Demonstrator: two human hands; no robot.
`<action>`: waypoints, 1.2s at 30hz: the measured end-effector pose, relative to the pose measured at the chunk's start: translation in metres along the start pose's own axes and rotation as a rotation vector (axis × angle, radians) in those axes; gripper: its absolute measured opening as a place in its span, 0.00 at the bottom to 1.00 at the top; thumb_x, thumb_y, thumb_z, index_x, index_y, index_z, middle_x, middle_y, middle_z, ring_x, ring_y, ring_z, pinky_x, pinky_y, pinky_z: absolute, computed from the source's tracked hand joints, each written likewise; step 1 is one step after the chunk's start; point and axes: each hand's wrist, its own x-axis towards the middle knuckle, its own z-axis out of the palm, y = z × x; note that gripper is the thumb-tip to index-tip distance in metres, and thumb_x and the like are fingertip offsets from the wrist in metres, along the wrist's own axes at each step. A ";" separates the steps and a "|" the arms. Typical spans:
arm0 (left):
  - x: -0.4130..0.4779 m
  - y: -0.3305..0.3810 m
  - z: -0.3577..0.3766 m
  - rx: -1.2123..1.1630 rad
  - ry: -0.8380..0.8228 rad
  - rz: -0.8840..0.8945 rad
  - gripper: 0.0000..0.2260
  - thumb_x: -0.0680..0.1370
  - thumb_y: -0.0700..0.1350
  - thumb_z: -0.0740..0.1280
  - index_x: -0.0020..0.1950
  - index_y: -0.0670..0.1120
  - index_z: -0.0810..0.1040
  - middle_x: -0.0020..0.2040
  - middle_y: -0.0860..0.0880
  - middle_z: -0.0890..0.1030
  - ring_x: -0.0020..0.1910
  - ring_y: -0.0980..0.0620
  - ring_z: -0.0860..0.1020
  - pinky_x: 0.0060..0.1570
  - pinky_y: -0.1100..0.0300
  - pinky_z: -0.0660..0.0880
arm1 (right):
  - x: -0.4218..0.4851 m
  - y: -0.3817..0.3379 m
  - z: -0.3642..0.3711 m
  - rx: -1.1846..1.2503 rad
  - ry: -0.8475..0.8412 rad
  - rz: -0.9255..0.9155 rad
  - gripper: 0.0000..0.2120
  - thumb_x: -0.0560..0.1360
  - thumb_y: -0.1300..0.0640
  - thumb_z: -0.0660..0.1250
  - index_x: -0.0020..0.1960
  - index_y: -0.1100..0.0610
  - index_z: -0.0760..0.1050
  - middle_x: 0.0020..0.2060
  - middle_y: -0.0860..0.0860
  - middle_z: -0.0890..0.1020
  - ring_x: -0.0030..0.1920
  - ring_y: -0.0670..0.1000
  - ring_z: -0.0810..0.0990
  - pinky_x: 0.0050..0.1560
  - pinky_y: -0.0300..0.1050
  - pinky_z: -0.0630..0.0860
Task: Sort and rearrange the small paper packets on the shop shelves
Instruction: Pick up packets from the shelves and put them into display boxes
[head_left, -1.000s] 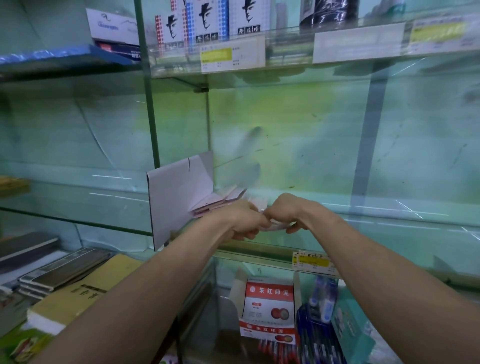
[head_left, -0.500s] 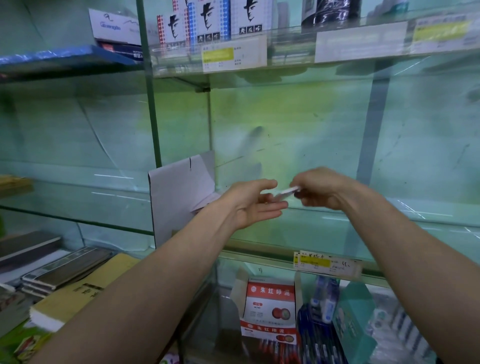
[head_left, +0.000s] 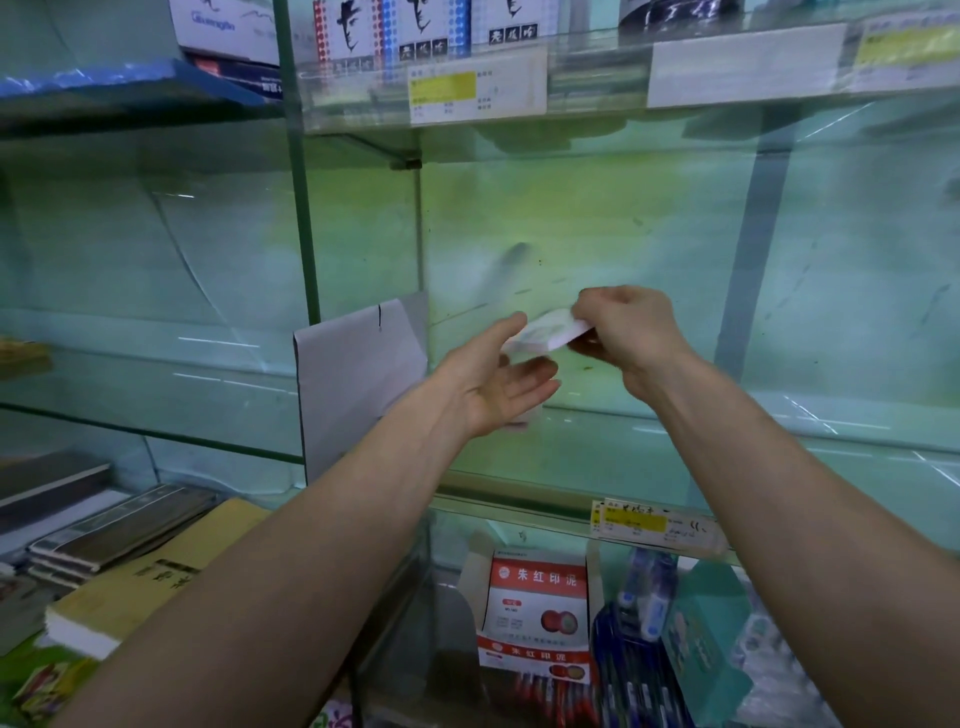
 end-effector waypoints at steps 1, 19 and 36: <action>0.003 0.000 -0.002 0.026 0.009 0.013 0.05 0.78 0.40 0.66 0.51 0.39 0.72 0.46 0.40 0.77 0.39 0.48 0.77 0.34 0.55 0.80 | -0.002 0.005 0.005 -0.004 -0.042 0.021 0.06 0.74 0.67 0.64 0.39 0.60 0.75 0.35 0.55 0.77 0.36 0.52 0.77 0.38 0.43 0.81; 0.008 0.011 -0.039 0.214 0.154 0.025 0.06 0.79 0.35 0.63 0.42 0.41 0.72 0.37 0.42 0.76 0.32 0.48 0.75 0.24 0.58 0.77 | 0.007 0.087 0.038 -0.607 -0.222 0.197 0.15 0.73 0.54 0.70 0.57 0.60 0.77 0.39 0.54 0.78 0.36 0.53 0.75 0.31 0.41 0.72; 0.004 0.011 -0.040 0.151 0.086 -0.020 0.07 0.78 0.38 0.64 0.40 0.42 0.72 0.37 0.45 0.75 0.35 0.51 0.74 0.38 0.58 0.76 | -0.008 0.061 0.014 -0.095 0.248 0.328 0.05 0.72 0.62 0.58 0.40 0.60 0.71 0.38 0.57 0.78 0.38 0.56 0.78 0.43 0.49 0.77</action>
